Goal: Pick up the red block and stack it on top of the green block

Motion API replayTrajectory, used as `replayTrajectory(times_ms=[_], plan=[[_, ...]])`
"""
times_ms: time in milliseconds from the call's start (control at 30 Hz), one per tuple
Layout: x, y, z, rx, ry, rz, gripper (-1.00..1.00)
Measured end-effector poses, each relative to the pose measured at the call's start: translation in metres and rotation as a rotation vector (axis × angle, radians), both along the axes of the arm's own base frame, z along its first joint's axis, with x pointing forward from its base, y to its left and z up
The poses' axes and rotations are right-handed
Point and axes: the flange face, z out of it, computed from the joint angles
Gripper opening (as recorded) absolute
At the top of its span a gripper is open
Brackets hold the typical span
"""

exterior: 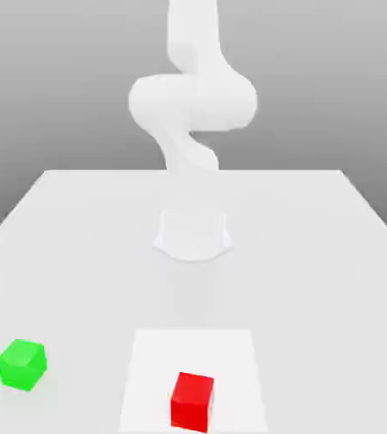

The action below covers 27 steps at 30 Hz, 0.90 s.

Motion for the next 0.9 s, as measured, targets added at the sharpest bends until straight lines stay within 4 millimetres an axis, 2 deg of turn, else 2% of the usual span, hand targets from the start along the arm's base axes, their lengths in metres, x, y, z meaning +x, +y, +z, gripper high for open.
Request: replayTrajectory(times_ms=[100, 200, 333, 433, 600, 800, 900], plan=[[0.038, 0.000, -0.051, 0.004, 0.091, -0.026, 0.00], [0.067, 0.000, -0.104, 0.009, 0.179, -0.050, 0.00], [0.095, -0.001, -0.179, 0.018, 0.294, -0.080, 0.00], [0.108, -0.003, -0.237, 0.028, 0.381, -0.101, 0.00], [0.115, -0.004, -0.334, 0.047, 0.525, -0.136, 0.00], [0.097, -0.002, -0.447, 0.078, 0.696, -0.175, 0.00], [0.094, -0.002, -0.489, 0.084, 0.720, -0.181, 0.00]])
